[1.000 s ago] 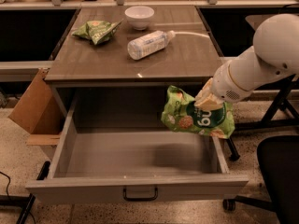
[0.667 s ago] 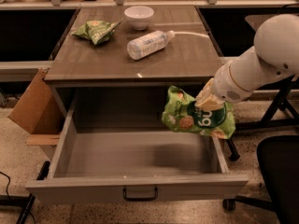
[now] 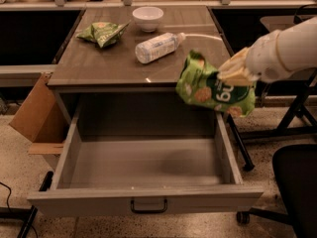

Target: Pick green rice chip bag from top drawer and place on counter

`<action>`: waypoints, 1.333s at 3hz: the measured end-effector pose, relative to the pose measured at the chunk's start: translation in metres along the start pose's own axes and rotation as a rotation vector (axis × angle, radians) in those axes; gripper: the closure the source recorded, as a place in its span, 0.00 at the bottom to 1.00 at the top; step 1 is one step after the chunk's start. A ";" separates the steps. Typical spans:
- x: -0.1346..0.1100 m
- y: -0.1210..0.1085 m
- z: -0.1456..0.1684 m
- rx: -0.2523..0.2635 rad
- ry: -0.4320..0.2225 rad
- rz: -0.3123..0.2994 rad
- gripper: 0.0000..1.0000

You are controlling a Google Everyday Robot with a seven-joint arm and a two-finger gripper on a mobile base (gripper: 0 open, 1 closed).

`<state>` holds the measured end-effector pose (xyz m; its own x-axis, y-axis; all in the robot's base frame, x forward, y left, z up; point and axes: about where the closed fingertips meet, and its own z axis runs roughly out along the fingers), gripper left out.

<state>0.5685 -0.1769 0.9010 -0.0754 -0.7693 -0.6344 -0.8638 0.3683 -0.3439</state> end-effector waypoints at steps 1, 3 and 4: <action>-0.041 -0.044 -0.030 0.072 -0.143 -0.025 1.00; -0.109 -0.112 -0.010 0.077 -0.303 -0.010 1.00; -0.122 -0.129 0.019 0.046 -0.303 0.020 1.00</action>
Offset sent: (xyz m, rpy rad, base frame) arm 0.1090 0.0355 0.1530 0.3125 -0.2424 0.0737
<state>0.6990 -0.1204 1.0098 0.0655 -0.5737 -0.8164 -0.8395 0.4105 -0.3559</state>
